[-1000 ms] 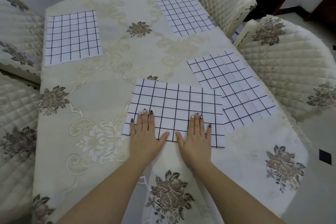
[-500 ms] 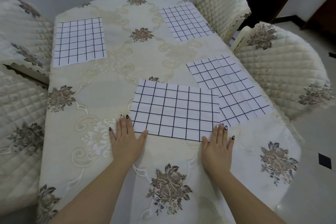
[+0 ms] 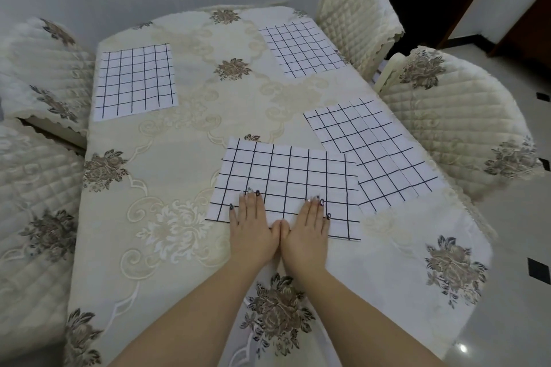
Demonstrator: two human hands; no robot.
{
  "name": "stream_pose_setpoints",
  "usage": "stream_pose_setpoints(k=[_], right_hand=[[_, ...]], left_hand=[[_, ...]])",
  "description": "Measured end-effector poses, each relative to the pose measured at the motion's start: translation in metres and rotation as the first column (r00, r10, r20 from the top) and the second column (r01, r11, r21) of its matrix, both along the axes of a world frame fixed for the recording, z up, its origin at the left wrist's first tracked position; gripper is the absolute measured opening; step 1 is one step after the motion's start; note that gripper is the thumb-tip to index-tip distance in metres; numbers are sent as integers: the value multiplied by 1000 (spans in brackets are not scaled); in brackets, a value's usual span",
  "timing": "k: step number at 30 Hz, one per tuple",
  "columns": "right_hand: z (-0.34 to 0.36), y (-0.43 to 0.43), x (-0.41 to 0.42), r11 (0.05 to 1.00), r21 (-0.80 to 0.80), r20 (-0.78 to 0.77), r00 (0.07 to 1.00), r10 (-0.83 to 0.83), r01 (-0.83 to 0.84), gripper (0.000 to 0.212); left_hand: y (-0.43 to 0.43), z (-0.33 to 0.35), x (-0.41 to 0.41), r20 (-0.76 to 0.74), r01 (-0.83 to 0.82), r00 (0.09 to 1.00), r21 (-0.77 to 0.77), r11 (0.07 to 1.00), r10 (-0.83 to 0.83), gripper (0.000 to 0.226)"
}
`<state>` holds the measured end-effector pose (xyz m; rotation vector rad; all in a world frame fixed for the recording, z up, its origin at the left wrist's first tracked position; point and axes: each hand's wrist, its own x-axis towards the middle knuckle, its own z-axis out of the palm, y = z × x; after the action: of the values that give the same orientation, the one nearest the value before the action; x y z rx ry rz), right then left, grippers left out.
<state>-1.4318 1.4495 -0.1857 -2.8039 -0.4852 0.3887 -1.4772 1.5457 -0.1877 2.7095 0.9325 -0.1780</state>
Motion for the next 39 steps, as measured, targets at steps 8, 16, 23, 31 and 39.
stream_pose_setpoints(k=[8,16,23,31,39], right_hand=[[-6,-30,8,996,-89,15,1000,-11,12,69],[-13,-59,14,991,-88,65,993,-98,104,64],[-11,-82,18,969,-83,64,971,-229,234,62],[10,-31,49,999,-35,188,982,-5,12,63],[9,33,90,983,-91,75,984,164,-157,60]], left_hand=[[25,-13,-34,4,-123,992,3,992,123,74],[39,-13,-40,17,-227,974,34,973,227,69],[47,-13,-44,19,-260,965,4,966,260,68],[35,13,19,203,67,975,122,990,-91,68],[25,10,91,-28,258,966,58,964,-256,58]])
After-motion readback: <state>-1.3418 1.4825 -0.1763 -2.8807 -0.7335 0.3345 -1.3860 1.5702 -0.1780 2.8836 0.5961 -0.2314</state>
